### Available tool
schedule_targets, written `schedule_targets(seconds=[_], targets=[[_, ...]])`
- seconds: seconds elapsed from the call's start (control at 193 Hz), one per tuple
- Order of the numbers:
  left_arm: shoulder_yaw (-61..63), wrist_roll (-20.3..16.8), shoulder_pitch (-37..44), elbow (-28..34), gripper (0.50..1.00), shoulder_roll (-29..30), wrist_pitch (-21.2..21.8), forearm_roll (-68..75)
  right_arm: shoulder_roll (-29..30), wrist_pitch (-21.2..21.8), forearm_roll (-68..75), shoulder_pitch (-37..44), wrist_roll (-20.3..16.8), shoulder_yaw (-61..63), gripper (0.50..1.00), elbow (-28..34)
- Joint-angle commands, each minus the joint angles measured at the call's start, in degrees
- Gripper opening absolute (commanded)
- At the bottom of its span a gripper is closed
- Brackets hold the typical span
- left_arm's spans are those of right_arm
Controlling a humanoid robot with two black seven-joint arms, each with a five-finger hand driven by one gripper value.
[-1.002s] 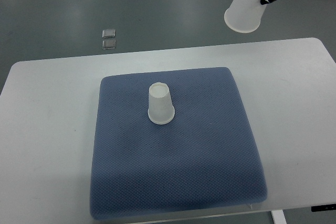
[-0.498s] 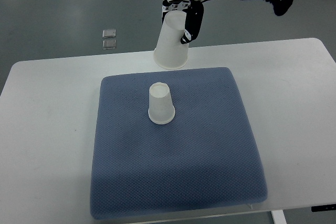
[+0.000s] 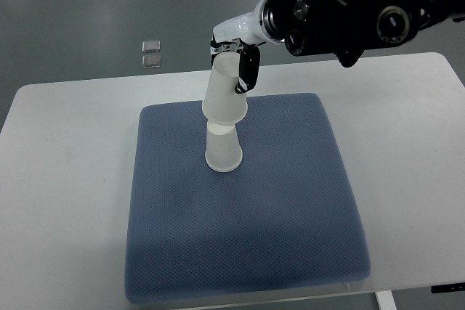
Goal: Stack paper cups
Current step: 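Lower the held cup onto the upside-down cup on the pad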
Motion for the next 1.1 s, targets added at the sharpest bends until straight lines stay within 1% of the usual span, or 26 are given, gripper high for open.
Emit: schedule_targets(seconds=[0.0,0.176,0.332,0.794,1.095], targets=[[0.0,0.03,0.0,0.05,1.0,0.0,0.0,0.0,1.09,-1.18,0.01,-1.03,0.0,0.0,0.717,-0.2],[-0.09,0.03,0.0,0.4,1.0,0.0,0.0,0.0,2.49,-2.32,0.1,-2.44,0.0,0.0,0.717,-0.46],[-0.09,0.03,0.0,0.31,1.0,0.0,0.0,-0.09,3.19,-2.33,1.41,-2.7,0.0,0.0,0.719,-1.07],[-0.09,0.03,0.0,0.49,1.0,0.0,0.0,-0.09,3.28,-2.5,1.59,-3.85,0.18,0.0,0.725,-2.48],[-0.09,-0.06,0.0,0.49,1.0,0.0,0.0,0.0,3.28,-2.68,1.59,-4.73,0.18,0.0,0.742,-2.83]])
